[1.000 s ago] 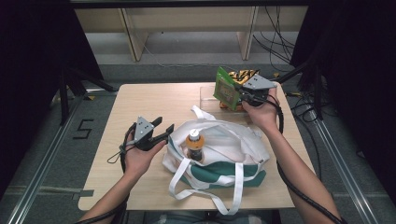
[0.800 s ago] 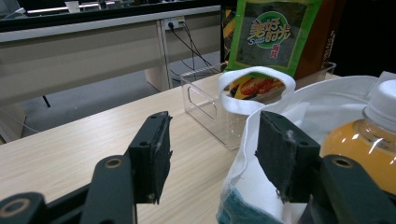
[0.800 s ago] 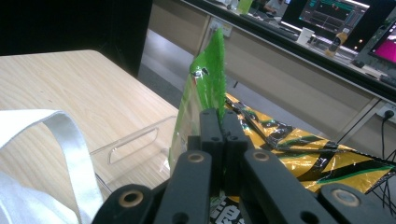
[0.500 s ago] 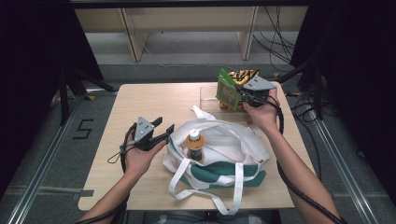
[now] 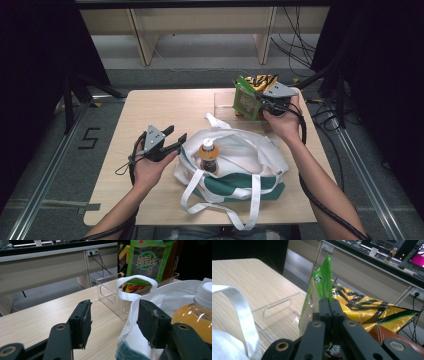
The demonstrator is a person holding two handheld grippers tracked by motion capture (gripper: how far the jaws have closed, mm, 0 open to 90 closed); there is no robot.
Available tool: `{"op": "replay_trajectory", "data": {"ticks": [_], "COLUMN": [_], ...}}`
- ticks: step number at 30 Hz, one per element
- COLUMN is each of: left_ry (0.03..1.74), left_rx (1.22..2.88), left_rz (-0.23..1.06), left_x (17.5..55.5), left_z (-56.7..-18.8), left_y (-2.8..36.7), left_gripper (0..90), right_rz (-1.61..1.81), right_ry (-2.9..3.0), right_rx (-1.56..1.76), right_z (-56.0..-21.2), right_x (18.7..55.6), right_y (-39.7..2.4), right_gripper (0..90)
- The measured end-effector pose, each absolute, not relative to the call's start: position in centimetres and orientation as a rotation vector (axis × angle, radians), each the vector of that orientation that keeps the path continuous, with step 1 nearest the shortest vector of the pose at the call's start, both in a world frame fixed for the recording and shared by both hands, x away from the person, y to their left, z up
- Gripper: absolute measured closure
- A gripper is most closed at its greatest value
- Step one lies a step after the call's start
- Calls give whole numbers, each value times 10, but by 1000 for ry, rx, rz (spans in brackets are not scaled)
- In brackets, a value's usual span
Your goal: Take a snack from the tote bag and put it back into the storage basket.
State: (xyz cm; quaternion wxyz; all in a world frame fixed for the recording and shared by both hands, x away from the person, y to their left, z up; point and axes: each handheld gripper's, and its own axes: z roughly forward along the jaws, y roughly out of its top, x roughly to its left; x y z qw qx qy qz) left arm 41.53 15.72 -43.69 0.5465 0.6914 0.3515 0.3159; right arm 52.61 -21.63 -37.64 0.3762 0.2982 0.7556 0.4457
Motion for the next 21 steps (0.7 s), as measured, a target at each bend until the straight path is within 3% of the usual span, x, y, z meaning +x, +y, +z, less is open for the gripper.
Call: {"op": "replay_trajectory", "data": {"ticks": [21], "left_ry": [833], "left_rx": [1640], "left_rz": [748], "left_x": [415], "left_z": [-437], "left_y": [157], "left_gripper": [440], "right_rz": [1086], "right_ry": [1972], "right_rx": [777], "right_z": [-381], "right_x": [529], "right_y": [-223], "right_gripper": [900]}}
